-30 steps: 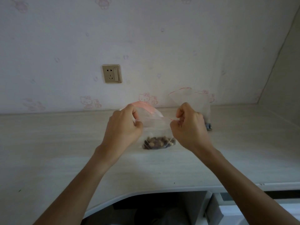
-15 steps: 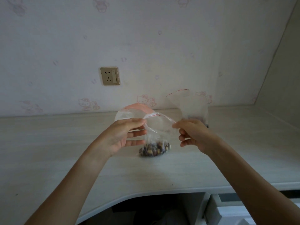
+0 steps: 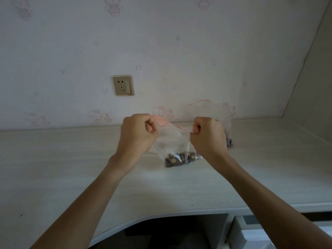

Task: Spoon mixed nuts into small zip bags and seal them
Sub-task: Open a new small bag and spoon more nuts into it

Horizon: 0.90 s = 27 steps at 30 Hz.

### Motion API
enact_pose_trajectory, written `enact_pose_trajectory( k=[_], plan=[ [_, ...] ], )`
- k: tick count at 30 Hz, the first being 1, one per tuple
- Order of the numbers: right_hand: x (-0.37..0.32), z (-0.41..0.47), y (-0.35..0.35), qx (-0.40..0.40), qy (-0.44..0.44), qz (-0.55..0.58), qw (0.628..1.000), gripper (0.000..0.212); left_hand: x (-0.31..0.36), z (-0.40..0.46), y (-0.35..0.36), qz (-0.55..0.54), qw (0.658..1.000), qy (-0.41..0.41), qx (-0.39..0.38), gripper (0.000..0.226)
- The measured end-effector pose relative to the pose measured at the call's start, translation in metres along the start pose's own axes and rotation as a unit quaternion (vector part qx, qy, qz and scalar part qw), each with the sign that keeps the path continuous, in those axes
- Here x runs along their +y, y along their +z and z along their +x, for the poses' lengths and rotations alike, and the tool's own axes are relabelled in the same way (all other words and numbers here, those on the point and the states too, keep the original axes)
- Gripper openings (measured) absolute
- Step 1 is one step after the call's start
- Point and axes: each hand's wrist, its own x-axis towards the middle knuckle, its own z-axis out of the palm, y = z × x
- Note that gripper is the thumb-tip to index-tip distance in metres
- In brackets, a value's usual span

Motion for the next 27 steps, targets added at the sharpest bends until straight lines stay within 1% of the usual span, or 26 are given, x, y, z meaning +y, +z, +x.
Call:
enact_pose_trajectory(
  k=[1, 3, 5, 6, 8, 10, 12, 14, 17, 19, 23, 25, 27],
  plan=[
    [-0.003, 0.0, -0.001, -0.001, -0.009, -0.032, 0.999, 0.039, 0.004, 0.0, -0.001, 0.042, 0.999, 0.03, 0.002, 0.029],
    [-0.006, 0.005, -0.004, -0.025, 0.007, -0.032, 0.999, 0.029, 0.007, 0.003, -0.002, 0.084, 0.996, 0.038, -0.011, 0.03],
    [-0.01, 0.009, -0.011, -0.078, 0.034, -0.031, 0.996, 0.017, 0.007, 0.007, -0.002, 0.099, 0.995, 0.017, -0.028, 0.024],
    [-0.011, 0.01, -0.014, -0.107, 0.046, -0.022, 0.993, 0.015, 0.006, 0.009, -0.002, 0.104, 0.994, 0.006, -0.043, 0.021],
    [-0.013, 0.011, -0.016, -0.147, 0.078, 0.032, 0.985, 0.013, 0.006, 0.011, -0.001, 0.105, 0.992, -0.027, -0.071, 0.016],
    [-0.015, 0.014, -0.014, -0.153, 0.088, 0.055, 0.983, 0.009, 0.008, 0.013, -0.001, 0.101, 0.99, -0.043, -0.085, 0.019],
    [-0.016, 0.017, -0.013, -0.142, 0.069, 0.026, 0.987, 0.004, 0.011, 0.015, -0.001, 0.079, 0.993, -0.036, -0.085, 0.025],
    [-0.018, 0.019, -0.011, -0.137, 0.06, 0.011, 0.989, 0.008, 0.013, 0.016, 0.0, 0.071, 0.994, -0.005, -0.079, 0.026],
    [-0.021, 0.021, -0.008, -0.147, 0.063, 0.041, 0.986, 0.017, 0.016, 0.016, 0.0, 0.074, 0.994, 0.044, -0.063, 0.026],
    [-0.023, 0.023, -0.007, -0.154, 0.066, 0.049, 0.985, 0.025, 0.017, 0.016, -0.002, 0.075, 0.994, 0.062, -0.054, 0.026],
    [-0.023, 0.029, -0.013, -0.172, 0.1, 0.105, 0.974, 0.016, 0.013, 0.021, -0.01, 0.065, 0.995, 0.064, -0.05, 0.029],
    [-0.024, 0.031, -0.017, -0.159, 0.08, 0.1, 0.979, 0.025, 0.011, 0.024, -0.014, 0.069, 0.994, 0.068, -0.053, 0.033],
    [-0.026, 0.031, -0.018, -0.131, 0.033, 0.059, 0.989, 0.034, 0.009, 0.025, -0.017, 0.093, 0.992, 0.074, -0.05, 0.035]
  ],
)
